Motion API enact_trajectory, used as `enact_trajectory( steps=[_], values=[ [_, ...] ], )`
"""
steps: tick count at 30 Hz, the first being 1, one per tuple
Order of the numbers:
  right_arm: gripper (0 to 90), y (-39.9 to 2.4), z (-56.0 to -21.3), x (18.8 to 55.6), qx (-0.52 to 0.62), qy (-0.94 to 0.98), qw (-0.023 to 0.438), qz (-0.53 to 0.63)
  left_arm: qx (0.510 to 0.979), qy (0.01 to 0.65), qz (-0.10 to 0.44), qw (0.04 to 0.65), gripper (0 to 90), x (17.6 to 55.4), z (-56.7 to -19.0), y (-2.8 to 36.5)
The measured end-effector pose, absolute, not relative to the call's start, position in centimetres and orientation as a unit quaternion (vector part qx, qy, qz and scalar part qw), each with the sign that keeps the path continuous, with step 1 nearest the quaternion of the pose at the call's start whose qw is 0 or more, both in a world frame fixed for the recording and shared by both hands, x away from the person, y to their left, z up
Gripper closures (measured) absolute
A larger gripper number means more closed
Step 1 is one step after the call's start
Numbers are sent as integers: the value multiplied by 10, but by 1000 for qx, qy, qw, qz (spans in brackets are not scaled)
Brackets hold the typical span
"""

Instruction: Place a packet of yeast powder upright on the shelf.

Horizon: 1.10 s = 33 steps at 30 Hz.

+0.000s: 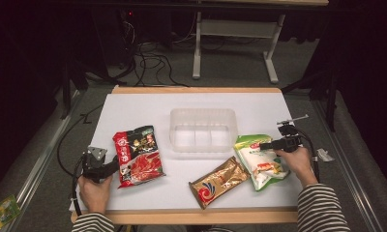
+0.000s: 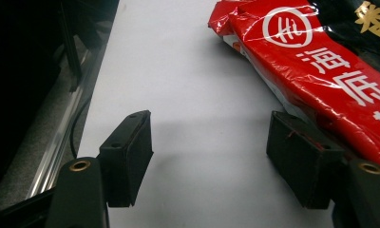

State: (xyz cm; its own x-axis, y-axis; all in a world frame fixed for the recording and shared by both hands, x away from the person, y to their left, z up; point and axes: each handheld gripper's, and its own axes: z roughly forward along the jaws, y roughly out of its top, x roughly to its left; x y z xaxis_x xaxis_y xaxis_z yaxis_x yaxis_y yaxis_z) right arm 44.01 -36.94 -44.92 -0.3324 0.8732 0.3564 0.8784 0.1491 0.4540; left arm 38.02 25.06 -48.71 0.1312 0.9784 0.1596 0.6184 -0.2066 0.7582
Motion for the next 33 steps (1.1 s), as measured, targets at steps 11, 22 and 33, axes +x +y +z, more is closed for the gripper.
enact_trajectory(
  steps=[11,22,33],
  values=[
    [857,-374,-440,434,-553,-771,7,-316,701,569,334,271,326,380,-487,251],
    [871,-373,-434,430,-546,-775,-1,-318,702,569,331,272,328,380,-487,251],
    [881,-381,-422,420,-545,-768,-3,-337,703,569,331,272,329,380,-487,251]
  ],
)
